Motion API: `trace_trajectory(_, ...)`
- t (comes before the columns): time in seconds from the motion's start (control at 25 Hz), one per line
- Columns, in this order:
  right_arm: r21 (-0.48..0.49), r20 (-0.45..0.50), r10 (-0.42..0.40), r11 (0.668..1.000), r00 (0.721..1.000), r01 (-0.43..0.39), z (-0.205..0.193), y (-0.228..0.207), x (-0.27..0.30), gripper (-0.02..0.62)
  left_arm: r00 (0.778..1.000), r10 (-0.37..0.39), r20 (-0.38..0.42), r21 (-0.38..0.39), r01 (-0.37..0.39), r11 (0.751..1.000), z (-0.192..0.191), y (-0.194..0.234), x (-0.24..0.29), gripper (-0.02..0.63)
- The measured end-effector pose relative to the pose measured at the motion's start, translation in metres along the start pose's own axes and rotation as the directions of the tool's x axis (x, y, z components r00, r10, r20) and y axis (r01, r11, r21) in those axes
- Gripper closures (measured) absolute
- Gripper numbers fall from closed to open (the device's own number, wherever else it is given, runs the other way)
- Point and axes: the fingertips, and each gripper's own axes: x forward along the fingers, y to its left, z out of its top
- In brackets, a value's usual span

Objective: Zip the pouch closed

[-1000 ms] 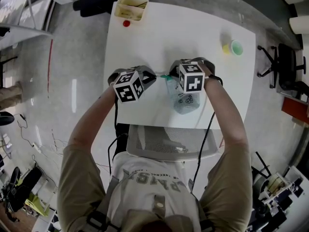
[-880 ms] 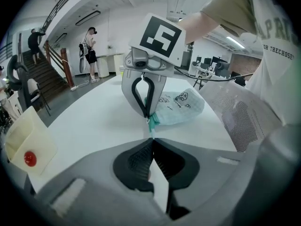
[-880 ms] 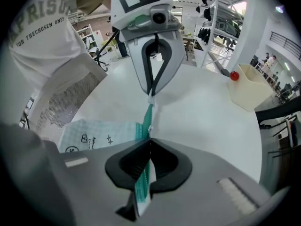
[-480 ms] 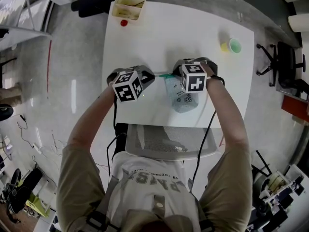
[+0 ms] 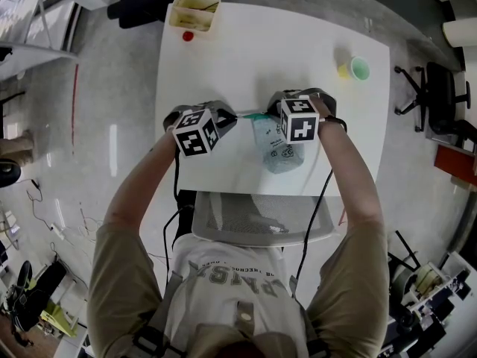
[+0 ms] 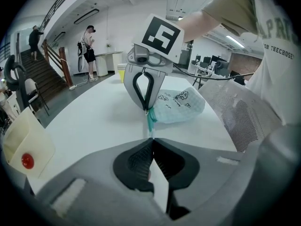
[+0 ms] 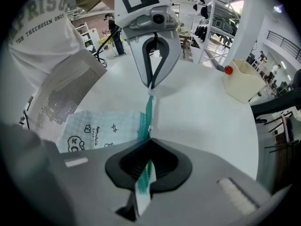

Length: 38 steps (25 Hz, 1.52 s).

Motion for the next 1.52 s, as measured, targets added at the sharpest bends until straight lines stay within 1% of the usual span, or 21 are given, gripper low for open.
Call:
trace_trajectory(0.36, -0.033, -0.024, -0.016, 0.999, 1.0, 0.015, -0.004, 0.0, 0.001, 0.592, 1.0, -0.007, -0.007, 0.003, 0.007, 1.0, 0.001, 0.0, 0.003, 0.595)
trace_trajectory(0.52, -0.056, -0.052, -0.022, 0.998, 0.998, 0.019, -0.008, 0.001, 0.0, 0.592, 1.0, -0.006, -0.014, 0.004, 0.006, 1.0, -0.001, 0.0, 0.003, 0.595)
trace_trajectory(0.64, -0.036, -0.053, -0.018, 0.999, 0.998, 0.016, -0.013, 0.002, -0.001, 0.592, 1.0, -0.004, -0.013, -0.003, 0.004, 1.0, -0.003, 0.001, 0.002, 0.595)
trace_trajectory(0.84, -0.029, -0.058, -0.022, 0.999, 0.998, 0.02, -0.018, 0.002, -0.001, 0.592, 1.0, -0.003, -0.013, -0.006, 0.002, 1.0, -0.004, 0.001, 0.001, 0.595)
trace_trajectory(1.0, -0.039, -0.065, -0.027, 0.999, 0.998, 0.024, -0.018, 0.002, -0.002, 0.592, 1.0, -0.006, -0.01, -0.013, 0.006, 1.0, -0.004, 0.001, 0.001, 0.595)
trace_trajectory(1.16, -0.063, -0.087, -0.032, 0.998, 0.996, 0.026, -0.022, 0.004, -0.003, 0.592, 1.0, -0.009, -0.024, -0.01, 0.009, 1.0, -0.01, -0.002, 0.0, 0.595)
trace_trajectory(1.52, -0.028, -0.098, -0.022, 0.999, 0.995, 0.02, -0.034, 0.009, -0.005, 0.592, 0.999, -0.007, -0.035, -0.013, 0.007, 1.0, -0.016, -0.001, -0.002, 0.595)
